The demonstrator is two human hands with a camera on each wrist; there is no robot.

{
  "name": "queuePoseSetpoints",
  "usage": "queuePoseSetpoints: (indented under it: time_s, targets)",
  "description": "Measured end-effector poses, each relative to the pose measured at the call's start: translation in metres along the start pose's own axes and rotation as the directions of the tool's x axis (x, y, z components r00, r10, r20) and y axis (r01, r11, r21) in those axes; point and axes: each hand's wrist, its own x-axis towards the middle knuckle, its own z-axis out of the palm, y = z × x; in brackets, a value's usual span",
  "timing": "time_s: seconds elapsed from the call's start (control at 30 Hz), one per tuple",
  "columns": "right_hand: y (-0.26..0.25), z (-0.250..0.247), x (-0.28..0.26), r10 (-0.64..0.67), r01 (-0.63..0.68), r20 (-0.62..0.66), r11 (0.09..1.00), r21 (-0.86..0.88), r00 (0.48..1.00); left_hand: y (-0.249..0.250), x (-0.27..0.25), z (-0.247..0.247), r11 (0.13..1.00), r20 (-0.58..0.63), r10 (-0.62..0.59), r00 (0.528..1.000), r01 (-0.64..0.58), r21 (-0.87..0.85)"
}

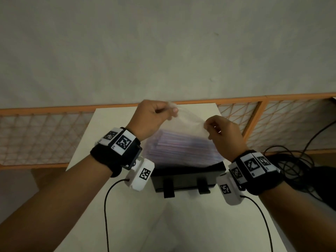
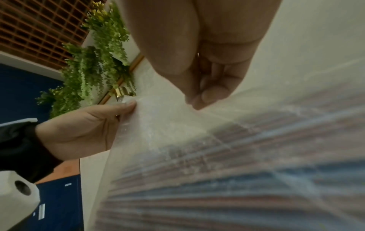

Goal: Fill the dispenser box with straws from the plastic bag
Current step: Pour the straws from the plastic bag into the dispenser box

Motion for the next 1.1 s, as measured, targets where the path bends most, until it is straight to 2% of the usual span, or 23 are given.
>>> queuePoseSetpoints:
  time_s: [0.07,0.13,0.2,0.3,0.33,0.37,0.43,0.47,0.53,0.63,0.77,0.83,0.93,1.03,1.1]
  targets:
    - [0.006,0.001,-0.001,0.043,-0.028,0.124,0.992,-0.119,0.991,0.002,0.002,0.0,1.0,-0.004,0.015,1.0,-0.014,0.006]
    - [0.015,0.003,-0.003,0.199,-0.103,0.283,0.941,-0.322,0.938,0.001,0.004,0.004,1.0,0.033,0.014,0.999,-0.015,0.024]
    - [0.022,0.007,-0.005,0.288,-0.092,0.379,0.884,-0.458,0.88,-0.007,0.004,0.01,0.997,0.083,0.0,0.997,-0.006,0.071]
    - [0.029,0.021,-0.02,0.335,-0.057,0.507,0.872,-0.487,0.794,-0.026,-0.004,0.02,0.989,0.169,-0.066,0.983,0.043,0.141]
    - [0.031,0.022,-0.023,0.337,-0.063,0.515,0.876,-0.478,0.788,-0.03,-0.006,0.022,0.99,0.169,-0.08,0.982,0.058,0.132]
    - [0.034,0.02,-0.024,0.325,-0.081,0.48,0.884,-0.461,0.815,-0.032,-0.008,0.023,0.992,0.155,-0.086,0.984,0.07,0.107]
    - [0.039,0.01,-0.021,0.267,-0.133,0.311,0.91,-0.393,0.912,-0.03,-0.005,0.018,0.996,0.1,-0.074,0.992,0.069,0.049]
    - [0.041,0.006,-0.018,0.249,-0.142,0.259,0.918,-0.37,0.933,-0.028,-0.003,0.014,0.997,0.082,-0.067,0.994,0.065,0.034]
    - [0.042,0.001,-0.018,0.257,-0.139,0.274,0.912,-0.386,0.927,-0.024,0.002,0.008,0.997,0.08,-0.068,0.994,0.065,0.038]
    - [0.046,-0.005,-0.019,0.173,-0.102,0.193,0.938,-0.332,0.966,-0.026,0.005,0.003,0.996,0.069,-0.06,0.996,0.055,0.072]
    - [0.055,-0.018,-0.023,0.149,-0.101,0.148,0.951,-0.292,0.978,-0.047,-0.01,-0.012,0.987,-0.068,-0.142,0.987,0.136,-0.088]
    - [0.057,-0.021,-0.025,0.14,-0.09,0.143,0.946,-0.313,0.98,-0.068,-0.025,-0.016,0.966,-0.122,-0.239,0.963,0.224,-0.13]
    - [0.06,-0.023,-0.028,0.013,-0.002,0.041,0.964,-0.266,0.999,-0.106,-0.054,-0.008,0.909,-0.117,-0.41,0.905,0.393,-0.139]
    - [0.06,-0.018,-0.028,0.027,0.015,0.147,0.961,-0.276,0.989,-0.119,-0.073,0.008,0.802,-0.032,-0.565,0.824,0.54,-0.254]
    - [0.059,-0.017,-0.024,0.032,-0.003,0.113,0.97,-0.242,0.993,-0.117,-0.074,0.015,0.772,-0.02,-0.589,0.808,0.554,-0.312]
